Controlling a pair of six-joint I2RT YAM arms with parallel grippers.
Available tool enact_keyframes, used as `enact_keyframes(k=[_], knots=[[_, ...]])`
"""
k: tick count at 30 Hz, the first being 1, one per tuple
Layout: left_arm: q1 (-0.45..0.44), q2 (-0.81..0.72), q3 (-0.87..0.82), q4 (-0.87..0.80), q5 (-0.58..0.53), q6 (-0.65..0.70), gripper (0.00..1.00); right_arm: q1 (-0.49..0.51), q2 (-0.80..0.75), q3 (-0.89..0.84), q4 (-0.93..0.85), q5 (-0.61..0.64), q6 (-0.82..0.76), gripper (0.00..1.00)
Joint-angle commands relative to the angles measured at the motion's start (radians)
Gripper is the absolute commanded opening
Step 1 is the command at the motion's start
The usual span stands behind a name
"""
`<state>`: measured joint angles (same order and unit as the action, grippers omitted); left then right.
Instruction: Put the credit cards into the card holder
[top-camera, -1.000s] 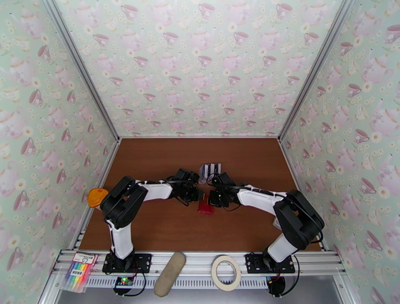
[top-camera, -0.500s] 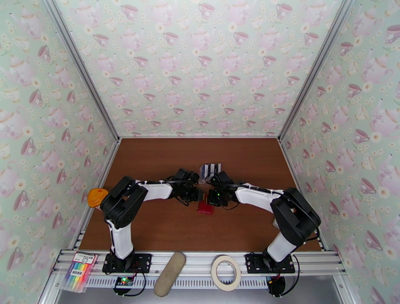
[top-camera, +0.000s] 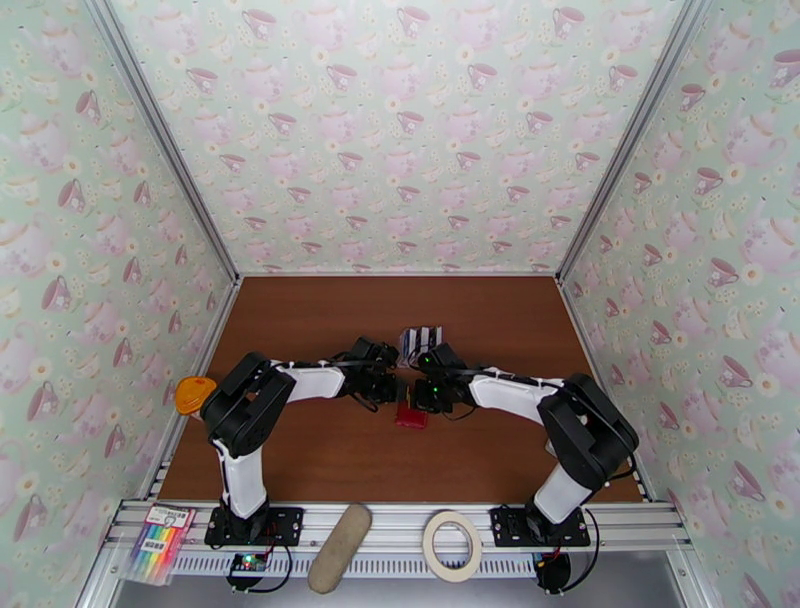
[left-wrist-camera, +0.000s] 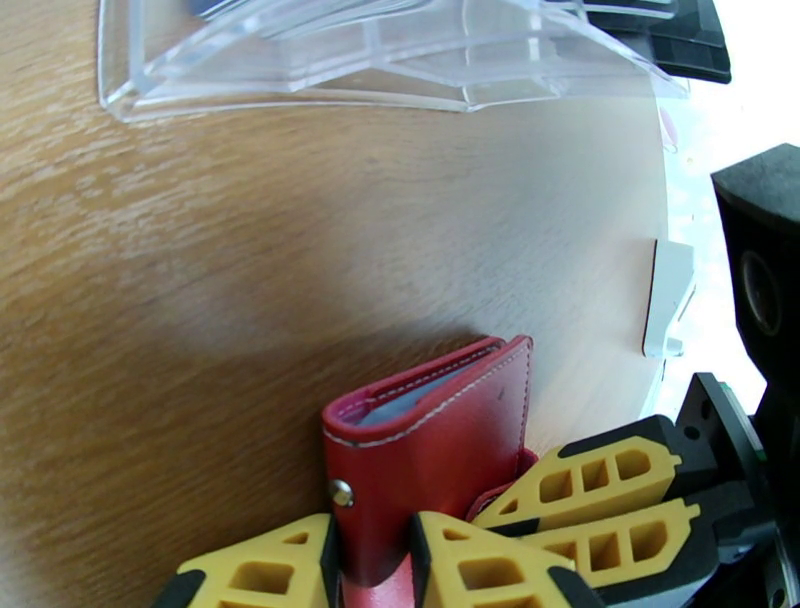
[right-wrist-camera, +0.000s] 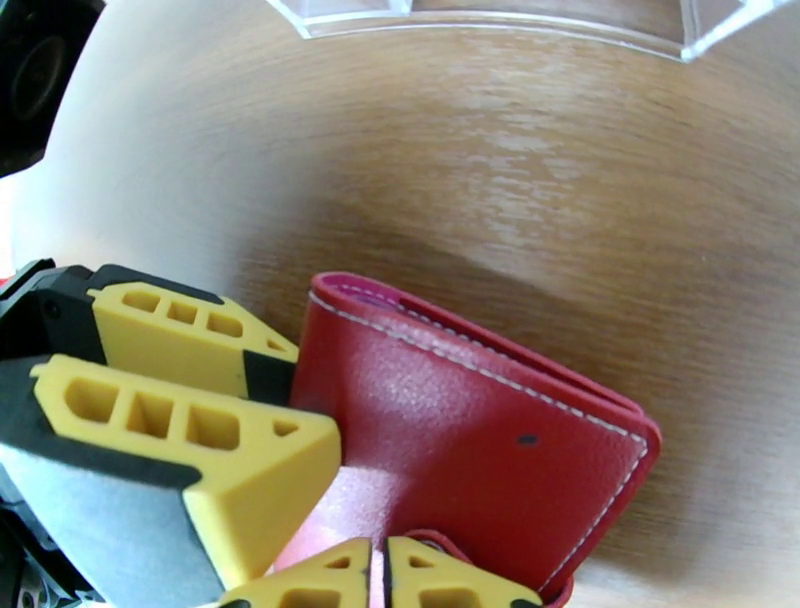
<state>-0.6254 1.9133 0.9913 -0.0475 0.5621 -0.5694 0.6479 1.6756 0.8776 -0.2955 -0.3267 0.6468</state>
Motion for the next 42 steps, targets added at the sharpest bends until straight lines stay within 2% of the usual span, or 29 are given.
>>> enact_keyframes(k=[1, 4, 8, 12, 22, 25, 42], knots=[[-0.024, 0.058, -0.008, -0.017, -0.029, 0.01, 0.26, 0.009, 0.024, -0.02, 0.002, 0.008, 0.004, 0.12], [-0.024, 0.043, -0.015, -0.013, -0.032, 0.008, 0.26, 0.01, 0.004, -0.026, 0.009, 0.006, 0.001, 0.13], [-0.024, 0.015, -0.029, -0.001, -0.039, 0.006, 0.26, 0.01, -0.055, -0.034, 0.014, 0.02, 0.002, 0.23], [-0.024, -0.019, -0.041, 0.0, -0.062, 0.017, 0.26, 0.009, -0.098, -0.039, 0.017, 0.035, 0.0, 0.27], [-0.022, -0.058, -0.06, 0.013, -0.092, 0.025, 0.26, -0.049, -0.173, -0.066, -0.062, 0.175, 0.002, 0.32], [-0.021, -0.072, -0.066, 0.021, -0.091, 0.026, 0.26, -0.051, -0.167, -0.065, -0.073, 0.203, 0.002, 0.32], [0.009, -0.154, -0.109, 0.038, -0.098, 0.026, 0.26, -0.051, -0.03, -0.009, -0.006, 0.138, 0.017, 0.37]])
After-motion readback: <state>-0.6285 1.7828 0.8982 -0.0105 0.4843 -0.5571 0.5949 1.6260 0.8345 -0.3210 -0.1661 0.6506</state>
